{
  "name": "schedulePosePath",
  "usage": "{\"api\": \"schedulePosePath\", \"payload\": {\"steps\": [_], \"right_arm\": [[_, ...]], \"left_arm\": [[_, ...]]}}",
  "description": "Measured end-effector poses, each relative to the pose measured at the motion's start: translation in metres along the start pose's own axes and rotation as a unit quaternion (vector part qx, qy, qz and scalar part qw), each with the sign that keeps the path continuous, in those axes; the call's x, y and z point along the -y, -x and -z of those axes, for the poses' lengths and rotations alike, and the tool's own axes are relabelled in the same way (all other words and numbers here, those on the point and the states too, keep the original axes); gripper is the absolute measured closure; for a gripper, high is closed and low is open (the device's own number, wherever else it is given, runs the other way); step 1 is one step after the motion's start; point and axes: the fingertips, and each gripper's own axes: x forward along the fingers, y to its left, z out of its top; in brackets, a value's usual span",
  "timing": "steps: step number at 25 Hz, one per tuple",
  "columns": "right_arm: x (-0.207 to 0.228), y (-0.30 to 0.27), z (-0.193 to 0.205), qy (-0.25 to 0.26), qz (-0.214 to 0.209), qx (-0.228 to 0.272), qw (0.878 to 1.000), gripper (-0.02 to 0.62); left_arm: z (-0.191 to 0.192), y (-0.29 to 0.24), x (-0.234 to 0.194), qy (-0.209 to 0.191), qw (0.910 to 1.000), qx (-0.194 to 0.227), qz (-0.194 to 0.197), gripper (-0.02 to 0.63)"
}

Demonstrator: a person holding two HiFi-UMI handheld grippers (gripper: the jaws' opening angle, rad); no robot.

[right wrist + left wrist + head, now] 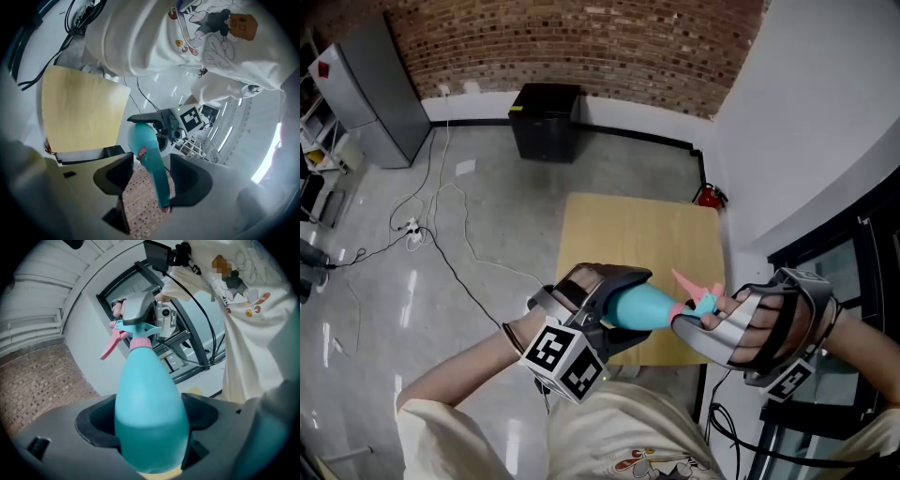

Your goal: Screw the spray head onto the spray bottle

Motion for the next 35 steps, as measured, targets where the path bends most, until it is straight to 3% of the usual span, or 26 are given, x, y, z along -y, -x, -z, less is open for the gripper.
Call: {"api": "schedulePosePath", "payload": {"steps": [4, 6, 11, 14, 17, 19, 21, 26, 28, 31, 34, 35], "right_arm": [[-0.011, 0.002, -0.003, 0.012, -0.014, 0.01, 1.0, 0.361], [-0.015, 0.004, -0.003, 0.012, -0.013, 0.011, 1.0, 0.424], [-0.027, 0.009, -0.002, -0.005, -0.023, 0.005, 1.0, 0.456], [-0.031, 0.007, 0.001, -0.079, -0.053, -0.015, 0.995, 0.462], [-0.036, 0.004, 0.007, -0.2, -0.083, -0.041, 0.975, 0.463], [-0.041, 0.003, 0.011, -0.274, -0.1, -0.06, 0.955, 0.463], [-0.046, 0.002, 0.016, -0.358, -0.117, -0.08, 0.923, 0.463], [-0.054, 0.0, 0.022, -0.564, -0.163, -0.096, 0.804, 0.465], [-0.057, -0.001, 0.018, -0.608, -0.179, -0.094, 0.768, 0.466], [-0.067, -0.003, 0.013, -0.639, -0.201, -0.096, 0.736, 0.466], [-0.079, -0.004, 0.004, -0.685, -0.232, -0.086, 0.685, 0.466], [-0.083, -0.005, 0.002, -0.692, -0.242, -0.084, 0.675, 0.468]], "left_arm": [[-0.008, -0.006, 0.006, -0.004, 0.9999, 0.004, 0.015, 0.183], [-0.008, -0.01, 0.008, -0.007, 0.9998, 0.002, 0.02, 0.183], [-0.006, -0.017, 0.009, -0.012, 0.9995, -0.015, 0.025, 0.183], [-0.001, -0.021, 0.004, -0.02, 0.9985, -0.05, -0.011, 0.183], [0.006, -0.025, -0.007, -0.062, 0.9915, -0.087, -0.075, 0.183], [0.009, -0.027, -0.015, -0.085, 0.9839, -0.107, -0.114, 0.183], [0.01, -0.028, -0.022, -0.087, 0.979, -0.12, -0.14, 0.183], [0.012, -0.027, -0.028, -0.109, 0.9677, -0.147, -0.174, 0.183], [0.015, -0.028, -0.025, -0.113, 0.9665, -0.151, -0.174, 0.183], [0.022, -0.035, -0.02, -0.11, 0.9669, -0.157, -0.169, 0.184], [0.029, -0.044, -0.01, -0.109, 0.9664, -0.167, -0.162, 0.183], [0.032, -0.047, -0.006, -0.105, 0.9675, -0.167, -0.158, 0.184]]}}
